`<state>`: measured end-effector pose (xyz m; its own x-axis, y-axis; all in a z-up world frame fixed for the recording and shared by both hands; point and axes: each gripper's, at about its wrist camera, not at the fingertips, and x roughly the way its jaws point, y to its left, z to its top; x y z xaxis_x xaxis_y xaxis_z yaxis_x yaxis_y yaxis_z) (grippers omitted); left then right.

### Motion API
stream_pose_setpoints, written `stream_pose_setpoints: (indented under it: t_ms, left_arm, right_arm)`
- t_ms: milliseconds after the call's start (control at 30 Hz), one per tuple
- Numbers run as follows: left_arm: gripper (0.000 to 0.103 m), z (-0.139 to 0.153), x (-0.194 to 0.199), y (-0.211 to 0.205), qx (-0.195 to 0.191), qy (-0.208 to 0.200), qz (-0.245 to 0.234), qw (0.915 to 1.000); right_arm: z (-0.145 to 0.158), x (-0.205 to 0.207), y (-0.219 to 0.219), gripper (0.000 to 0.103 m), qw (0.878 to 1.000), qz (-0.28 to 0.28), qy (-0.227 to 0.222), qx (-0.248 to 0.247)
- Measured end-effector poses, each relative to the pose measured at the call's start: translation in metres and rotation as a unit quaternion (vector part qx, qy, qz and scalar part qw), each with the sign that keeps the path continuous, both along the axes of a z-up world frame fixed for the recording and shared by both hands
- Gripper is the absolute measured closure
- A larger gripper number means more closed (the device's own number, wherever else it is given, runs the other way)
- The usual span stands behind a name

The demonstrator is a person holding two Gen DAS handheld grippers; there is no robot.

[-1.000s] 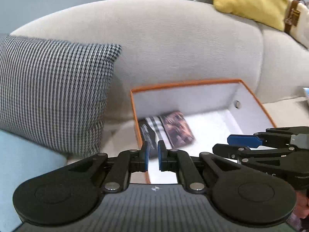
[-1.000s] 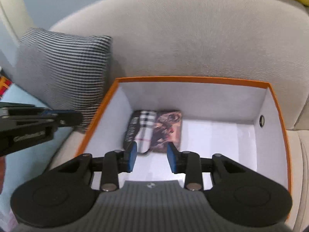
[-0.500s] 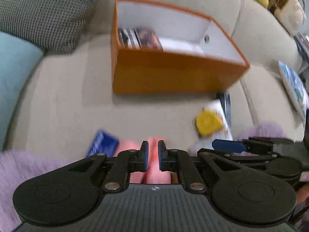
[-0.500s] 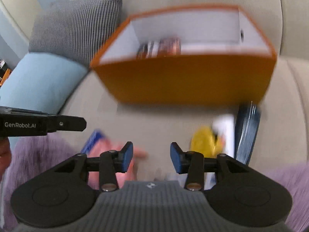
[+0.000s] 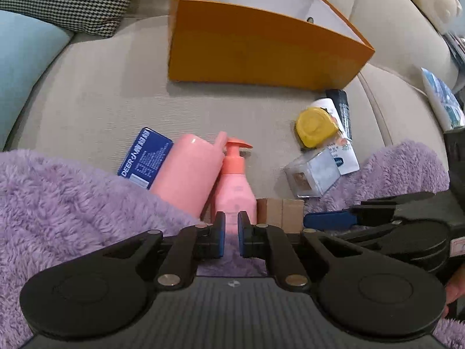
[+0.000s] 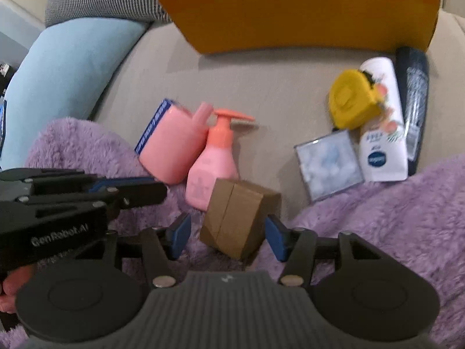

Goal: Organize rigid objects
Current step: 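Withdraw both tools from the box back toward the remaining items, then grasp the brown cardboard cube with the right tool while the left grasps the clear cube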

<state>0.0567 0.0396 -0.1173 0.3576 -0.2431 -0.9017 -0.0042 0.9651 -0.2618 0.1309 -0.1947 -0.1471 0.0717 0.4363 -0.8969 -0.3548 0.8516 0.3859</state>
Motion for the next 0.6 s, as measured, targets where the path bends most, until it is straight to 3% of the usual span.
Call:
stream_pose_setpoints:
  t_ms: [233, 600]
  left_arm:
    - [0.090, 0.004, -0.010, 0.008, -0.006, -0.013, 0.014, 0.9998]
    - [0.088, 0.002, -0.008, 0.007, -0.018, -0.018, 0.006, 0.9997]
  right_arm:
    - [-0.017, 0.003, 0.022, 0.043, 0.999, 0.013, -0.022, -0.045]
    - [-0.015, 0.002, 0.006, 0.049, 0.999, -0.020, -0.011, -0.038]
